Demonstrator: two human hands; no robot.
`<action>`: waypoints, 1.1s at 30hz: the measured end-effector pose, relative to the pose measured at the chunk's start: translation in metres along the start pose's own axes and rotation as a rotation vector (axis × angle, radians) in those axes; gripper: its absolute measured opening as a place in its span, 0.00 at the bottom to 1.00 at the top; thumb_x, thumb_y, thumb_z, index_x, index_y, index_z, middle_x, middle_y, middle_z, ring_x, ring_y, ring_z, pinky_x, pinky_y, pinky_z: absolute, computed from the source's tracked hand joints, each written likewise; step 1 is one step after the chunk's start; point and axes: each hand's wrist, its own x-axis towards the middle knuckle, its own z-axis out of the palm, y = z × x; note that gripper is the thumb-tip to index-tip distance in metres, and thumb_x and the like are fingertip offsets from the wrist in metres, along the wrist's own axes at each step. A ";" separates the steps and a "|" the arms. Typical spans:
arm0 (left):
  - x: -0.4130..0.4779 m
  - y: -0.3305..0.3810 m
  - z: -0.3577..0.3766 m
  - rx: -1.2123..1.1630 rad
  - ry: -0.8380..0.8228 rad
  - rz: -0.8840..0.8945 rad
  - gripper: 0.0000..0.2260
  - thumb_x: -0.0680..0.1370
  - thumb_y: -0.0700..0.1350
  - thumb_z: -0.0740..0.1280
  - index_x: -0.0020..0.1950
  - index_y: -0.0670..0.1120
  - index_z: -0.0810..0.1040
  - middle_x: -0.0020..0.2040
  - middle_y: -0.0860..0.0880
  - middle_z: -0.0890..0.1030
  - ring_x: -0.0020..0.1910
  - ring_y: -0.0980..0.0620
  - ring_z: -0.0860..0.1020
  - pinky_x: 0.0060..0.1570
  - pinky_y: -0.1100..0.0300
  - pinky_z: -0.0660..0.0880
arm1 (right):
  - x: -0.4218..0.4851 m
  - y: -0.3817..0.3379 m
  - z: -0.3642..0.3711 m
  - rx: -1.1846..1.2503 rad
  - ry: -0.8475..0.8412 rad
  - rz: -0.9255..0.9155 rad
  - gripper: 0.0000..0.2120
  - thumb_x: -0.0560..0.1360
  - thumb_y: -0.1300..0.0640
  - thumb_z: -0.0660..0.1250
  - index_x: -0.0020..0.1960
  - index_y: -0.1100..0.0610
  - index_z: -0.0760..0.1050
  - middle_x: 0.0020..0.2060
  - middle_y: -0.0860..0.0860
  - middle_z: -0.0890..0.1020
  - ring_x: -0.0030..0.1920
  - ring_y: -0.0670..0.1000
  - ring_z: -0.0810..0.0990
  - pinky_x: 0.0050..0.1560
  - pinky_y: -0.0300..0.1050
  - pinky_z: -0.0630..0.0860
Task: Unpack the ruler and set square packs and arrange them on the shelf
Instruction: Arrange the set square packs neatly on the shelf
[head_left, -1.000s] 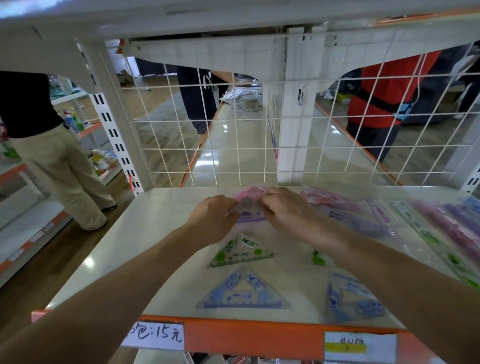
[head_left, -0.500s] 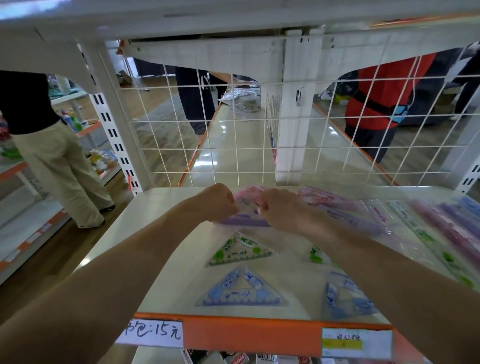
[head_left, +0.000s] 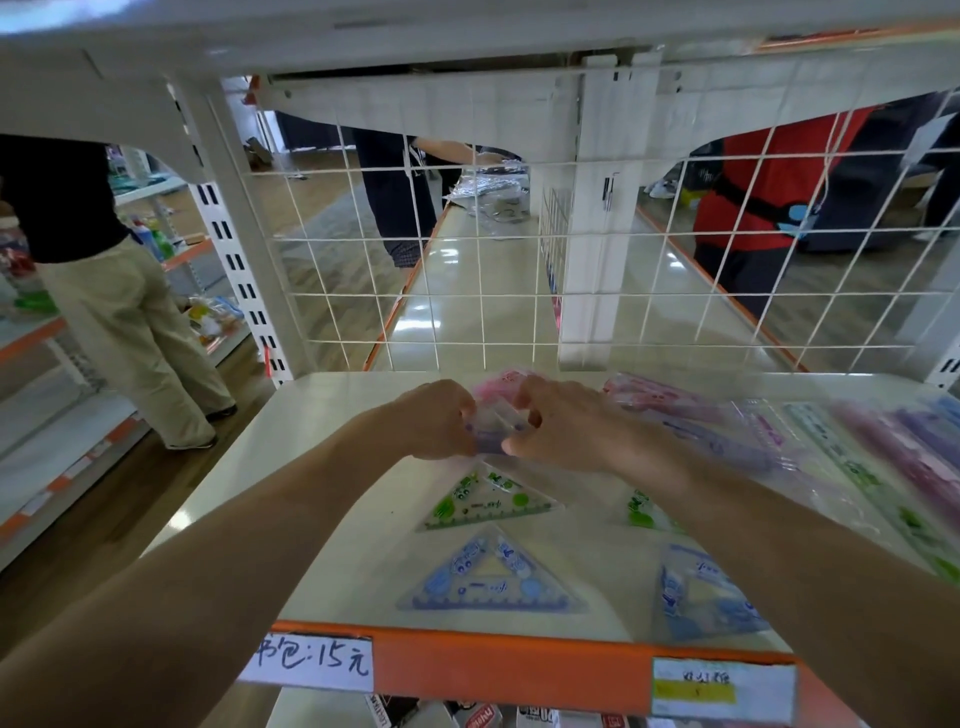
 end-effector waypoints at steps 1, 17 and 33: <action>0.001 0.000 0.000 0.003 -0.003 -0.003 0.12 0.74 0.48 0.70 0.51 0.42 0.81 0.48 0.44 0.81 0.47 0.45 0.79 0.47 0.56 0.75 | 0.000 0.000 0.000 0.011 0.012 -0.010 0.20 0.75 0.48 0.64 0.64 0.52 0.66 0.53 0.47 0.73 0.51 0.50 0.72 0.46 0.43 0.66; 0.002 0.007 -0.001 0.065 0.008 0.012 0.13 0.73 0.48 0.71 0.55 0.44 0.81 0.49 0.47 0.81 0.48 0.47 0.79 0.50 0.54 0.77 | 0.002 0.005 0.001 -0.066 0.028 -0.073 0.13 0.76 0.53 0.65 0.60 0.51 0.72 0.42 0.42 0.68 0.47 0.47 0.69 0.45 0.39 0.62; -0.072 0.007 -0.015 0.129 -0.202 0.014 0.27 0.74 0.52 0.70 0.71 0.48 0.69 0.55 0.53 0.73 0.50 0.56 0.71 0.48 0.66 0.68 | -0.039 -0.008 -0.005 -0.081 -0.076 -0.173 0.17 0.76 0.49 0.66 0.64 0.51 0.73 0.54 0.47 0.77 0.50 0.46 0.74 0.40 0.33 0.66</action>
